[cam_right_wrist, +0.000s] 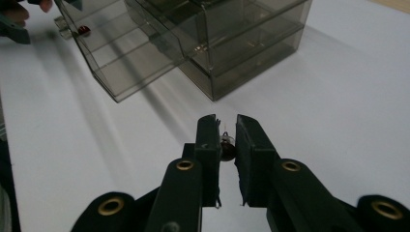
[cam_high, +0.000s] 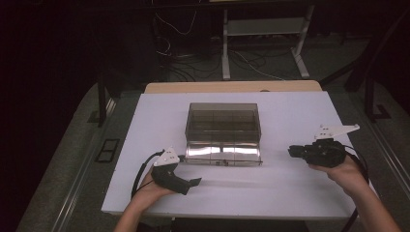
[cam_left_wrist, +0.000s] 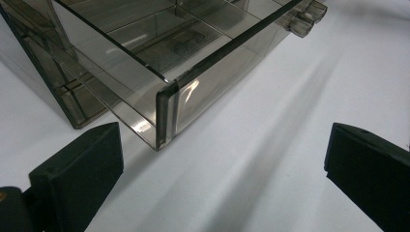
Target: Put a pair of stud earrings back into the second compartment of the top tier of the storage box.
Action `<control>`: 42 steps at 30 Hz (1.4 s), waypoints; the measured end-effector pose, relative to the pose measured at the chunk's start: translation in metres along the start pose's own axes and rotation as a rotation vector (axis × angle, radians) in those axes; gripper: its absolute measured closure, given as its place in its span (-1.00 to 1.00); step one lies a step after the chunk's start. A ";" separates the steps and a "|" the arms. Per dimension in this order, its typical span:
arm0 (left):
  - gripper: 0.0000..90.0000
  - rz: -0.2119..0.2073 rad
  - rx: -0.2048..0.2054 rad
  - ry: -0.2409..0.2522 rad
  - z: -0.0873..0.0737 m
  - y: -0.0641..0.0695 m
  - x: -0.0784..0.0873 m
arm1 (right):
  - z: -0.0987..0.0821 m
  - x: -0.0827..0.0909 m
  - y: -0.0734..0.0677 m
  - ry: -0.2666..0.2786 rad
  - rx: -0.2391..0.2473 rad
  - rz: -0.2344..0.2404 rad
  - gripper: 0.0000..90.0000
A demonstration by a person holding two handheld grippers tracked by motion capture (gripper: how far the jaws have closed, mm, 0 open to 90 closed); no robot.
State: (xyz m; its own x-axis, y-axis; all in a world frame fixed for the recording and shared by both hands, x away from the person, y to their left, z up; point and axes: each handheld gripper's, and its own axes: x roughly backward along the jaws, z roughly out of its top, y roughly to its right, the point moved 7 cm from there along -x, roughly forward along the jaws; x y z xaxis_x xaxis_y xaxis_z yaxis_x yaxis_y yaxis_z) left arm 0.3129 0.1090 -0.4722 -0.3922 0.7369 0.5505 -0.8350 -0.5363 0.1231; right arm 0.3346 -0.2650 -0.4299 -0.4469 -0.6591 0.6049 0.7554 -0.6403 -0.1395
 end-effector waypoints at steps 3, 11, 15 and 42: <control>-1.00 0.000 0.002 0.003 0.000 0.000 0.000 | 0.004 -0.002 -0.003 0.001 0.005 0.009 0.75; -1.00 -0.001 0.000 0.000 0.000 0.001 0.000 | 0.016 -0.007 -0.012 0.018 0.022 0.046 0.75; -1.00 -0.001 -0.003 0.000 0.000 0.000 0.001 | 0.023 -0.011 -0.017 0.021 0.035 0.066 0.75; -1.00 -0.001 -0.001 0.007 0.001 0.000 0.001 | 0.065 -0.046 -0.056 0.037 0.133 0.182 0.75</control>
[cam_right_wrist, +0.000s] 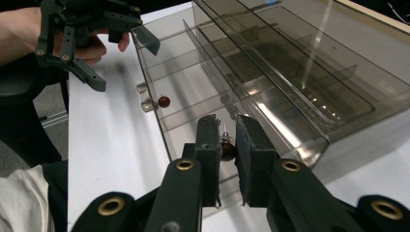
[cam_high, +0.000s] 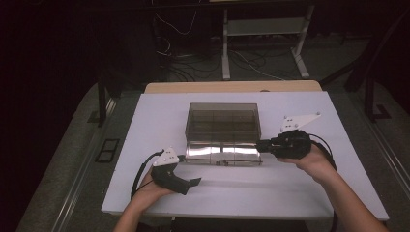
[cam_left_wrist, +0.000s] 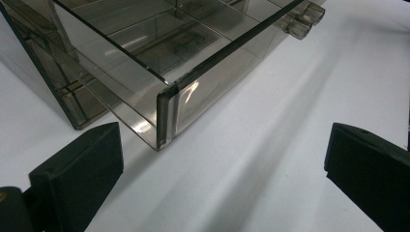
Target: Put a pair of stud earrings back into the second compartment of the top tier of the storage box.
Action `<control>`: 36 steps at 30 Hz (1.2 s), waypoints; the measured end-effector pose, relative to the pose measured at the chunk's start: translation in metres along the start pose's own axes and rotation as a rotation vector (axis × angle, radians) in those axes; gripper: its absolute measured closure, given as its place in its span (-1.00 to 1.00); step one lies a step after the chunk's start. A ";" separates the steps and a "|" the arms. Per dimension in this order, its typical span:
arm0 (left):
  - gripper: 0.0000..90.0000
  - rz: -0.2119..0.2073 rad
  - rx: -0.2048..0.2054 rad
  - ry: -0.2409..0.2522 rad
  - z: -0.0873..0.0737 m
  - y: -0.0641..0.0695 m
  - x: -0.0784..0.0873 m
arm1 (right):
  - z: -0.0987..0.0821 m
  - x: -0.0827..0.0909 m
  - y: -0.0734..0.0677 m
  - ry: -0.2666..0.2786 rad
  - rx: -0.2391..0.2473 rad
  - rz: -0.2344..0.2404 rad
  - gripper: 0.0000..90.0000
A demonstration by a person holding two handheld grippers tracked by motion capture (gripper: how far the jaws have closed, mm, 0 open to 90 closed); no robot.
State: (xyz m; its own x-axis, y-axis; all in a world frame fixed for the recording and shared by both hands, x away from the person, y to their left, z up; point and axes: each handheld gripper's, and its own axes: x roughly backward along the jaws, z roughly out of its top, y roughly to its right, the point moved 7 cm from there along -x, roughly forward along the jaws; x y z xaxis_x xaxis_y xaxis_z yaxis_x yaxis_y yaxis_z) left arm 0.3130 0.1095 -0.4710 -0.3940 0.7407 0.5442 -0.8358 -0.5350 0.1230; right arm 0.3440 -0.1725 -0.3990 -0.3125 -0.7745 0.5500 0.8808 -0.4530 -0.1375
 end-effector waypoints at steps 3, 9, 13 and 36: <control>-1.00 -0.001 -0.001 -0.001 0.000 0.000 0.000 | 0.003 -0.004 -0.002 0.001 0.005 0.006 0.75; -1.00 0.000 -0.001 0.000 0.000 0.000 0.000 | 0.009 -0.011 -0.006 -0.001 0.016 0.024 0.75; -1.00 -0.001 -0.002 -0.001 0.000 0.000 0.000 | 0.011 -0.016 -0.008 -0.005 0.021 0.035 0.75; -1.00 -0.002 0.003 0.002 0.000 0.001 -0.001 | 0.023 -0.036 -0.017 -0.016 0.050 0.071 0.75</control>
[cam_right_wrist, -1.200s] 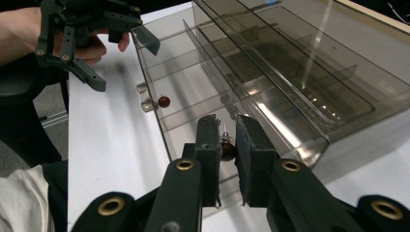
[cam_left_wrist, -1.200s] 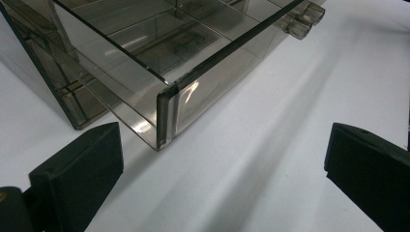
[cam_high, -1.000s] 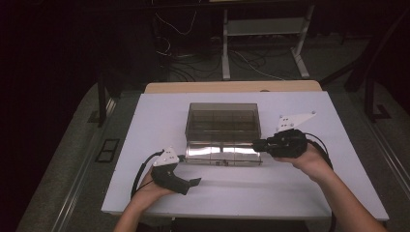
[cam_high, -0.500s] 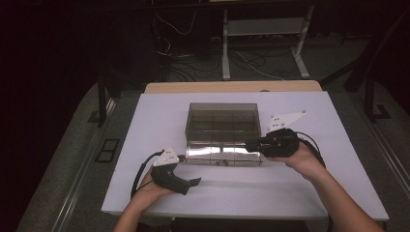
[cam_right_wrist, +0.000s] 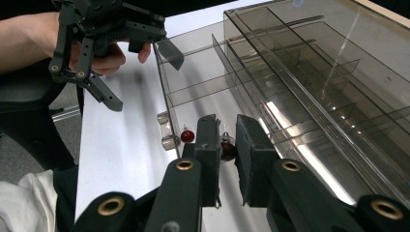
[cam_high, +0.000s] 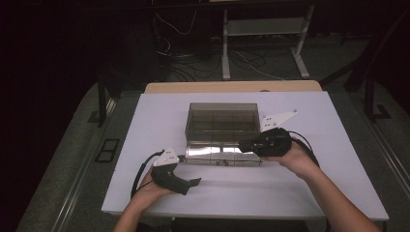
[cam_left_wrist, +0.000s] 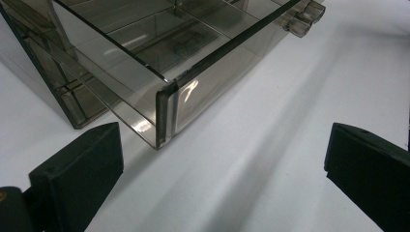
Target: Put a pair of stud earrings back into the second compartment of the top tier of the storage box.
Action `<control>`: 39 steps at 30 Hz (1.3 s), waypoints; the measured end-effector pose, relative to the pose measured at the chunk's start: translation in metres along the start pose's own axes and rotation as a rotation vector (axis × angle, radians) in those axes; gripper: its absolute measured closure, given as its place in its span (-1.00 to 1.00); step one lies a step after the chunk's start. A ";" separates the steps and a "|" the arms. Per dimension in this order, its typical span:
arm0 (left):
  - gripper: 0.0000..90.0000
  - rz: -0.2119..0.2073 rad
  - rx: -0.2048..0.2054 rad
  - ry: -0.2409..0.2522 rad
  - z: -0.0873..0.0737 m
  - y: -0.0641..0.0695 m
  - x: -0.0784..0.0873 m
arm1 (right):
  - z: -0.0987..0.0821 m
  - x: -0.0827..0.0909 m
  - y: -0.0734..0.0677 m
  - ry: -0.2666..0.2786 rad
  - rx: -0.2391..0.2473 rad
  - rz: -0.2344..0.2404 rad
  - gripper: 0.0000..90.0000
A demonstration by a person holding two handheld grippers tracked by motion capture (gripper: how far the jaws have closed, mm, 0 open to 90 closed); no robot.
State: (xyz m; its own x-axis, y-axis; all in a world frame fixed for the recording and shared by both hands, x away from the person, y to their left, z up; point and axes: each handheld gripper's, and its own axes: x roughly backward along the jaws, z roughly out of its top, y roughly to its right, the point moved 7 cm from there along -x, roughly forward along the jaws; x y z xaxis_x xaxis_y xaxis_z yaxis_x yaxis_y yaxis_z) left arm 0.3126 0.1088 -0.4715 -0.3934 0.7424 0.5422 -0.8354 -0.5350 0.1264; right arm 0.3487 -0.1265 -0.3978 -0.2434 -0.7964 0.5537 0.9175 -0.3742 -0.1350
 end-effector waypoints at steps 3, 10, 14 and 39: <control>-1.00 -0.001 0.000 0.000 0.000 0.000 0.000 | 0.001 -0.003 0.000 -0.001 -0.001 0.002 0.75; -1.00 -0.001 -0.001 0.000 0.000 0.000 0.000 | 0.003 -0.014 0.000 -0.014 0.005 0.010 0.75; -1.00 -0.001 0.000 0.000 0.000 0.000 0.000 | 0.003 -0.019 -0.001 -0.022 0.006 0.015 0.75; -1.00 -0.005 -0.011 -0.013 -0.001 0.000 -0.001 | 0.001 -0.040 -0.004 -0.077 0.019 0.015 0.75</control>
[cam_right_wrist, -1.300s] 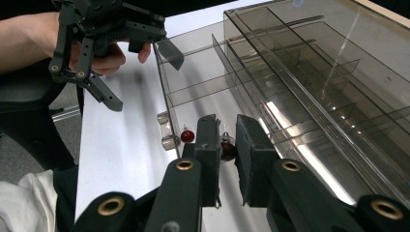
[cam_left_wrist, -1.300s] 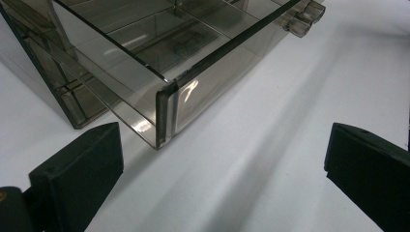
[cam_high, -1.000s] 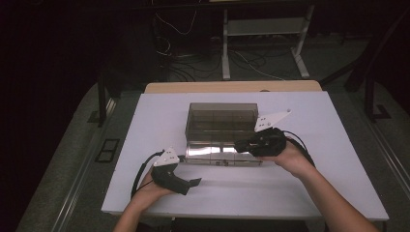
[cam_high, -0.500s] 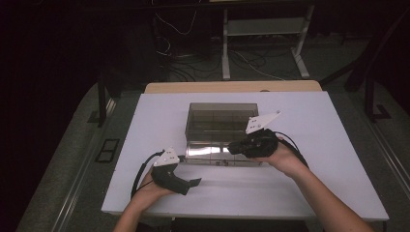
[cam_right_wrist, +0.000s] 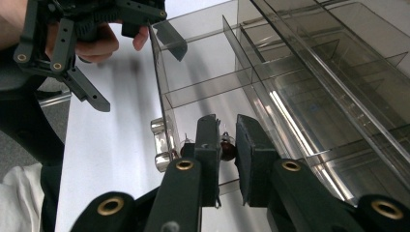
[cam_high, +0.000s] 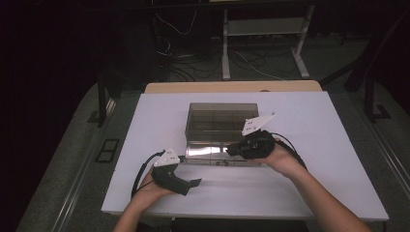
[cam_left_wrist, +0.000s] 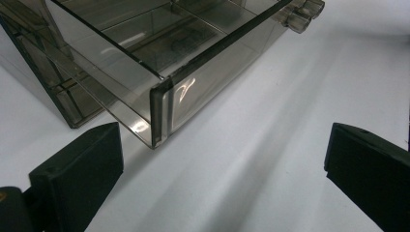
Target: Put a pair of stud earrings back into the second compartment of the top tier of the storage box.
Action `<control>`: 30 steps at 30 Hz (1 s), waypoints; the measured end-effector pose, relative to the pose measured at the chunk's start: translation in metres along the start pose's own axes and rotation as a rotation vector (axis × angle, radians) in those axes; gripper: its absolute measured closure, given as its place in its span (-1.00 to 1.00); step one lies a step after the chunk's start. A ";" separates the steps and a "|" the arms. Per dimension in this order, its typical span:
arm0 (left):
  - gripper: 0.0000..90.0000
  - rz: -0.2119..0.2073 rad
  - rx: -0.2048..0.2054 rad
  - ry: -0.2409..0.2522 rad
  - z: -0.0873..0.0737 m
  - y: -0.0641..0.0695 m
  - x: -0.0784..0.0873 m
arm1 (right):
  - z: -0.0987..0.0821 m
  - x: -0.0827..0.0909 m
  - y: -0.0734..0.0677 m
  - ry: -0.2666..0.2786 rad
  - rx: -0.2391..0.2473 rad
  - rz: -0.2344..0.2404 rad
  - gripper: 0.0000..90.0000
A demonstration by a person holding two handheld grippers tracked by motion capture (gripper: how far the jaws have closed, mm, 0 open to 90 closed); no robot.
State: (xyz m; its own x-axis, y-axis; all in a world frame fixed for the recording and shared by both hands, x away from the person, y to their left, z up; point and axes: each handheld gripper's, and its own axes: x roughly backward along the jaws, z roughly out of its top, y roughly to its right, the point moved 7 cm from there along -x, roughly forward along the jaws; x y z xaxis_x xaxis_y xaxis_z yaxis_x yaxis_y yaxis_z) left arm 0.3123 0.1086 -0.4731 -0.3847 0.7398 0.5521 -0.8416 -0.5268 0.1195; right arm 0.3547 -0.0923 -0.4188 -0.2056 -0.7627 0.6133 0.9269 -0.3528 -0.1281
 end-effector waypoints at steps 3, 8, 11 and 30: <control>-1.00 0.000 0.000 -0.001 0.000 0.000 0.000 | -0.002 -0.002 0.000 -0.018 0.010 0.003 0.74; -1.00 0.001 -0.003 -0.002 0.000 0.000 0.000 | -0.004 -0.003 -0.001 -0.027 0.007 0.005 0.71; -1.00 0.001 -0.003 -0.003 0.000 0.000 0.000 | -0.004 -0.004 -0.001 -0.027 0.008 0.007 0.64; -1.00 0.001 0.011 0.011 0.000 -0.001 0.001 | -0.002 0.021 -0.008 0.045 -0.021 0.034 0.97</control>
State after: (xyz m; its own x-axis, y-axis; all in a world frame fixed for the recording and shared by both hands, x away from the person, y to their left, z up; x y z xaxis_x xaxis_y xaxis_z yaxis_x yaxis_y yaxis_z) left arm 0.3128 0.1097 -0.4729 -0.3898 0.7439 0.5429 -0.8371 -0.5319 0.1277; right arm 0.3420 -0.1064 -0.4060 -0.1887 -0.7976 0.5730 0.9267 -0.3377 -0.1649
